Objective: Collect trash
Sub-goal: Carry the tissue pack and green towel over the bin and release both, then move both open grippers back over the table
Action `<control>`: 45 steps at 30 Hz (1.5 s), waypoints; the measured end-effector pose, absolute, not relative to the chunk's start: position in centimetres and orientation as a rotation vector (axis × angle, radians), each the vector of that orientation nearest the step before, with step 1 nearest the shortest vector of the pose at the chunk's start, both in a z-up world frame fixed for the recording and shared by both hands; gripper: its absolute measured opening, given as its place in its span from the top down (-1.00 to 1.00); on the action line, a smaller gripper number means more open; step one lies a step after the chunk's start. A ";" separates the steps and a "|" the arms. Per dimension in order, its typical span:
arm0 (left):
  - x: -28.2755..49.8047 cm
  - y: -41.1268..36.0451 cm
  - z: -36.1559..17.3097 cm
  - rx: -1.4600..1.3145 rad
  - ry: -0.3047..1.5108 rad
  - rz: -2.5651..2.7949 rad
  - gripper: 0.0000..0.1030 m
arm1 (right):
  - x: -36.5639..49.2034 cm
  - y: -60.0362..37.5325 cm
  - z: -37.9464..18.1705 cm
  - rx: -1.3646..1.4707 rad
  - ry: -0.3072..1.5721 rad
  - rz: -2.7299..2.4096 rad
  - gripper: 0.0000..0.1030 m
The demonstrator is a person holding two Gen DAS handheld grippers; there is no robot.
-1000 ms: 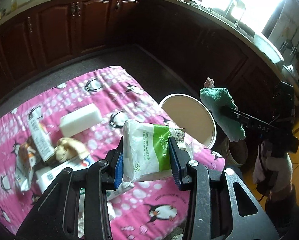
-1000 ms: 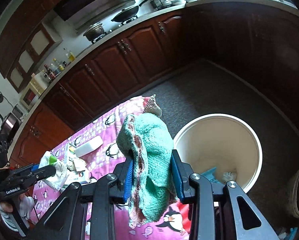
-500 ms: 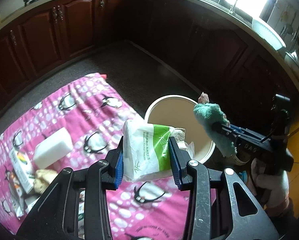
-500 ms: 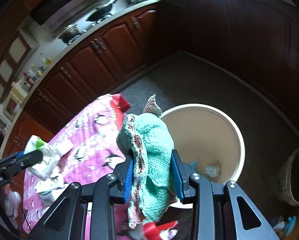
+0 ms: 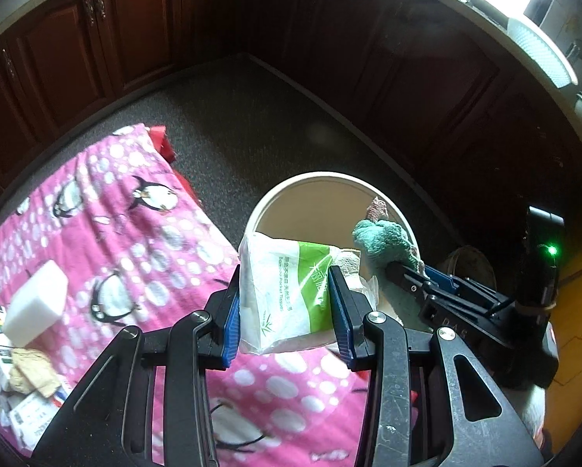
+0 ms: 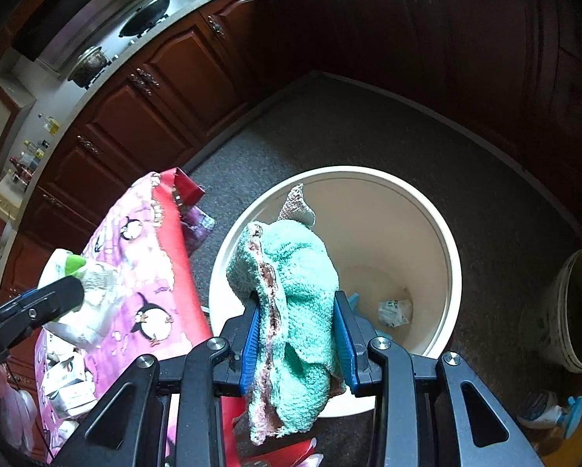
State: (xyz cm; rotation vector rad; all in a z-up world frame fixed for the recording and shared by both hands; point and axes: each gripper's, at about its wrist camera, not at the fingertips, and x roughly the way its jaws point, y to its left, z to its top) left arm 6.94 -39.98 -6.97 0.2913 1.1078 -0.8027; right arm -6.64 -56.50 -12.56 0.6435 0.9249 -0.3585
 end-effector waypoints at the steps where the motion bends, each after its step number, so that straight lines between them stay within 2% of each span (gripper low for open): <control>1: 7.0 -40.2 -7.2 0.290 1.111 -0.800 0.27 | -6.3 -56.4 -12.7 0.640 0.930 -0.360 0.36; 10: 6.4 -41.8 -8.5 0.324 1.068 -0.797 0.24 | -5.7 -57.0 -14.6 0.671 0.968 -0.385 0.32; 12: 6.3 -41.9 -8.5 0.324 1.065 -0.796 0.24 | -5.5 -57.0 -15.1 0.671 0.978 -0.397 0.24; 19: 6.1 -42.1 -8.9 0.319 1.077 -0.806 0.12 | -6.2 -57.1 -15.0 0.673 0.965 -0.403 0.13; 23: 5.9 -41.8 -8.8 0.306 1.077 -0.827 -0.09 | -6.9 -57.3 -14.8 0.688 0.960 -0.406 0.12; 45: 3.2 -36.9 -5.1 0.297 1.014 -0.828 -0.09 | -7.5 -54.1 -10.7 0.599 0.911 -0.376 0.08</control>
